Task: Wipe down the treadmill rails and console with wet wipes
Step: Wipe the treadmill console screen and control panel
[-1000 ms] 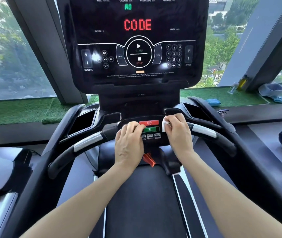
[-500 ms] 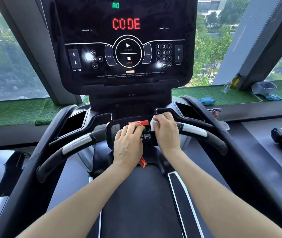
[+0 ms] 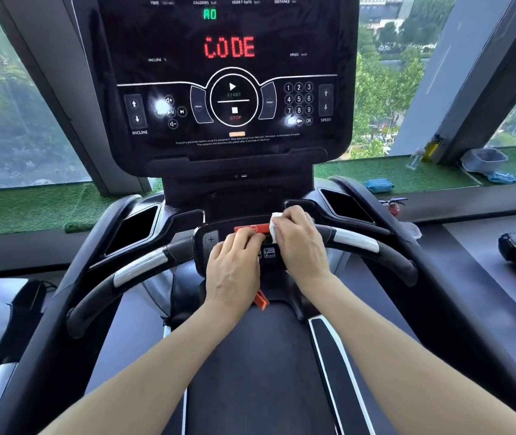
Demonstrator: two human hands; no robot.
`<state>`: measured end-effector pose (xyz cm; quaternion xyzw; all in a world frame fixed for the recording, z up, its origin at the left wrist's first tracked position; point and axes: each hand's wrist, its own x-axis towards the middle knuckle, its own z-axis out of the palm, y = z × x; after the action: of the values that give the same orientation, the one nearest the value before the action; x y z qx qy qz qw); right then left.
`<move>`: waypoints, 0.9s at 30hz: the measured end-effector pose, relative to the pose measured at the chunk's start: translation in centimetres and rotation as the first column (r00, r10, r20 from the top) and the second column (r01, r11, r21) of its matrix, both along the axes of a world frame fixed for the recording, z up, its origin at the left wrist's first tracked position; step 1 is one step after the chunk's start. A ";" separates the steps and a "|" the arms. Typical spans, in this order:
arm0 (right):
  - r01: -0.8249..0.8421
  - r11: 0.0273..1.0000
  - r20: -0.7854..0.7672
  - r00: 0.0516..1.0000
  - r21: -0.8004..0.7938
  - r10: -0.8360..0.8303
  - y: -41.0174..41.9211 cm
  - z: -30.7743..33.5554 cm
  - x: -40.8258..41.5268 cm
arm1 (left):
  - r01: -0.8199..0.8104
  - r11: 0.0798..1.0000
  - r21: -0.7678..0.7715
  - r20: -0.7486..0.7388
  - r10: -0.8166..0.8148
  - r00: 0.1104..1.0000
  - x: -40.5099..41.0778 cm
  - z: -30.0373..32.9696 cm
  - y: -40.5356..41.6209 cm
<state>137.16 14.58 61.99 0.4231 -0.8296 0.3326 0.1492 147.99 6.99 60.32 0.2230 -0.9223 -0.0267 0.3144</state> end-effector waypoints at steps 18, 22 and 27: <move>0.220 0.965 0.085 0.968 0.144 -0.234 4.5 -2.3 0.4 | 0.006 1.000 0.020 -0.001 -0.006 1.000 -0.1 -0.2 0.2; 0.218 0.958 0.157 0.956 0.189 -0.249 4.5 -1.4 0.3 | 0.007 1.000 0.015 0.004 -0.007 1.000 -0.2 -0.3 0.2; 0.225 0.963 0.227 0.940 0.146 -0.254 2.7 1.2 -1.2 | 0.015 1.000 0.018 0.025 -0.016 1.000 -0.1 -0.1 0.0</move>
<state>136.01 17.27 63.17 0.2831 -0.9050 0.3118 0.0603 147.86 7.03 60.20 0.2190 -0.9276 -0.0348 0.3006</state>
